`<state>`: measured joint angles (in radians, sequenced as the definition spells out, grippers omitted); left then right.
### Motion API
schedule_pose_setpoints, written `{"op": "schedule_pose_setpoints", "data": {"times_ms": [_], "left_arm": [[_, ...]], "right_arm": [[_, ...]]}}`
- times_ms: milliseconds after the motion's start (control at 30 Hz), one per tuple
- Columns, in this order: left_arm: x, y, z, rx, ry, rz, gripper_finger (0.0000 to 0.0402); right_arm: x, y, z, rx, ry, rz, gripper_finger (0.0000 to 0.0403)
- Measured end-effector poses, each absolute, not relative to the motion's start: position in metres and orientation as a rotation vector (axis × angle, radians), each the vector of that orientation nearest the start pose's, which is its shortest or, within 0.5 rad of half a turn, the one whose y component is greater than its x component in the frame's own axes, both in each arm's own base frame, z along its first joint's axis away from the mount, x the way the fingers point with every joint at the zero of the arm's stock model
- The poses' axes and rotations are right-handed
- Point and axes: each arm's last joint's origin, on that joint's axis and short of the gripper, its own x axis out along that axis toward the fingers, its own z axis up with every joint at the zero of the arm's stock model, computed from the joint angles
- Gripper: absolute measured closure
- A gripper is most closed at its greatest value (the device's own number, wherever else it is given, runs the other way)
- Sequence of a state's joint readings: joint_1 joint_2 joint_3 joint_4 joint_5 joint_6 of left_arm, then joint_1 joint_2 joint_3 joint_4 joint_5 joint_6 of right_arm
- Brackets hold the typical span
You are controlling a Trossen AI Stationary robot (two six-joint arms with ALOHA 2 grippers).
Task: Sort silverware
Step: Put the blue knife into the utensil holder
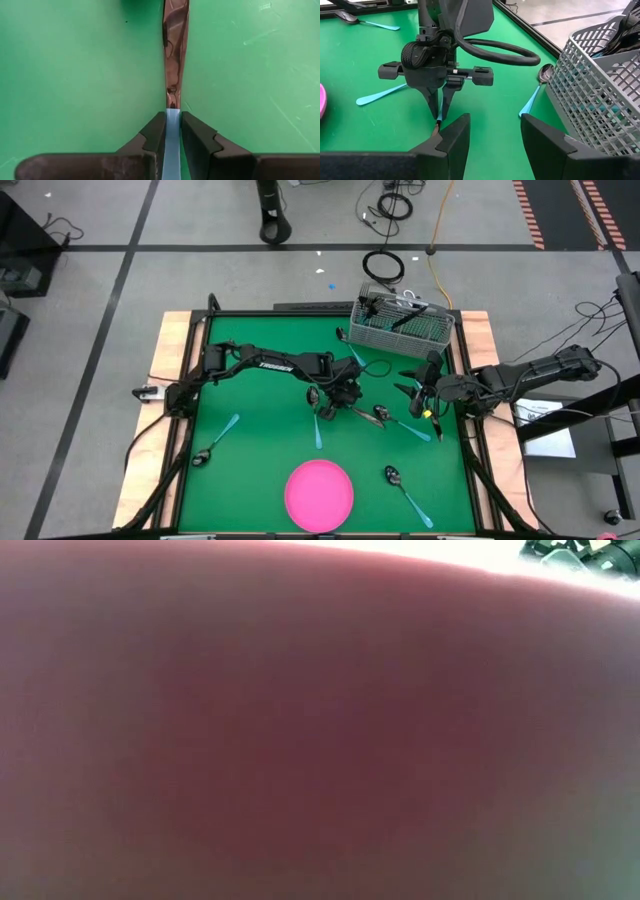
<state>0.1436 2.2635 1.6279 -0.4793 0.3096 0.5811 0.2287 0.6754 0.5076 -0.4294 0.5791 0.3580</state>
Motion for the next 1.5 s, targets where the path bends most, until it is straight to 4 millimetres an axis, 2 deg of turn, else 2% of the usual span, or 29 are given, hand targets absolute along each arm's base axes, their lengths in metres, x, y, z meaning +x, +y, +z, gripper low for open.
{"op": "schedule_pose_setpoints", "data": {"times_ms": [167,433,1333,1500], "left_arm": [[0.46,0.058,0.124,0.272,0.998,-0.453,0.0346],[0.46,0.058,0.124,0.273,0.995,-0.453,0.0386],[0.457,0.058,0.139,0.288,0.984,-0.445,0.0384],[0.457,0.057,0.14,0.308,0.98,-0.458,0.0384]], "right_arm": [[0.141,0.017,0.235,0.109,0.482,-0.432,0.0238],[0.141,0.017,0.235,0.11,0.482,-0.432,0.0238],[0.142,0.017,0.235,0.142,0.477,-0.436,0.0238],[0.15,0.017,0.229,0.172,0.505,-0.462,0.0238]]}}
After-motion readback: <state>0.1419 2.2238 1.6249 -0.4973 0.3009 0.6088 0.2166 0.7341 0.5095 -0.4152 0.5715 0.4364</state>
